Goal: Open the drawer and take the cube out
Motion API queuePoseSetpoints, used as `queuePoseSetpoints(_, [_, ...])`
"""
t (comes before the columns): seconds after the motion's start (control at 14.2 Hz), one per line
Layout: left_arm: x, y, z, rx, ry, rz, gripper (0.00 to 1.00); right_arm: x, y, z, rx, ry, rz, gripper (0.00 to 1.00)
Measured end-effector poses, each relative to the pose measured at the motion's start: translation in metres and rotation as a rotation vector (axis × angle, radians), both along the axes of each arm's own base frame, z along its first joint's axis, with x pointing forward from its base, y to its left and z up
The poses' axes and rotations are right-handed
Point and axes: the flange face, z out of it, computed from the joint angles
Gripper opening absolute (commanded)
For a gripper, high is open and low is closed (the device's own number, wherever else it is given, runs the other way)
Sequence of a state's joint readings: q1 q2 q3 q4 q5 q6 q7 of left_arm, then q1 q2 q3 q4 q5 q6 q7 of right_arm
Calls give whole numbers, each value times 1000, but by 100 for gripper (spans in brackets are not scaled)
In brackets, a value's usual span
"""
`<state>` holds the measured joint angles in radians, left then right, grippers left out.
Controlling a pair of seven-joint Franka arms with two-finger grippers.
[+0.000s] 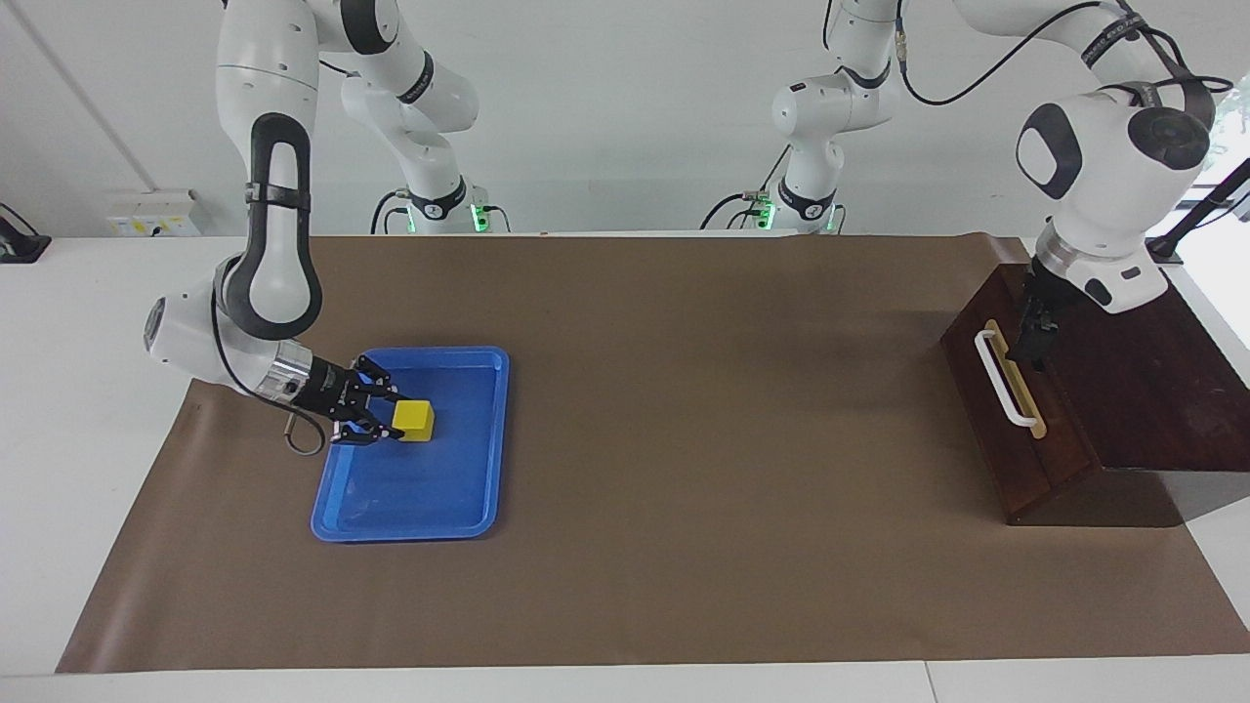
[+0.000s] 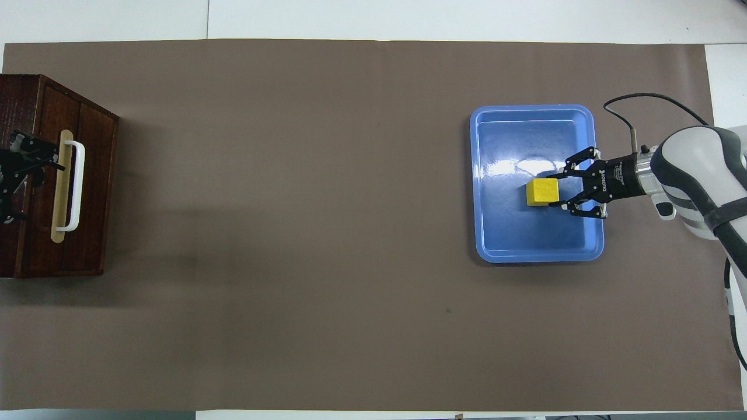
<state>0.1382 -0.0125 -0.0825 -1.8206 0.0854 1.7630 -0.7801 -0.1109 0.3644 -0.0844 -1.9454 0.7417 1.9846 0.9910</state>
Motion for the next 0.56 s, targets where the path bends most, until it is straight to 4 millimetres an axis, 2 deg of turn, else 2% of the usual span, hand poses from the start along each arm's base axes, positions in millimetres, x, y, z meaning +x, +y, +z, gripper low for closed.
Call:
queuePoseSetpoints(0.21, [-16,-37,16,-32,70,-259,100,-1,0,0,0,1,0,0])
queuePoseSetpoints(0.35, [-16,-49,25,-78,87,-393,100,-1,0,0,0,1,0,36])
queuePoseSetpoints(0.49, [-12,-52,39,-108,90,-486,100,-1,0,0,0,0,1,50])
queuePoseSetpoints(0.56, [-10,-57,42,-113,98,-514,100,-1,1,1,0,-2,2,51])
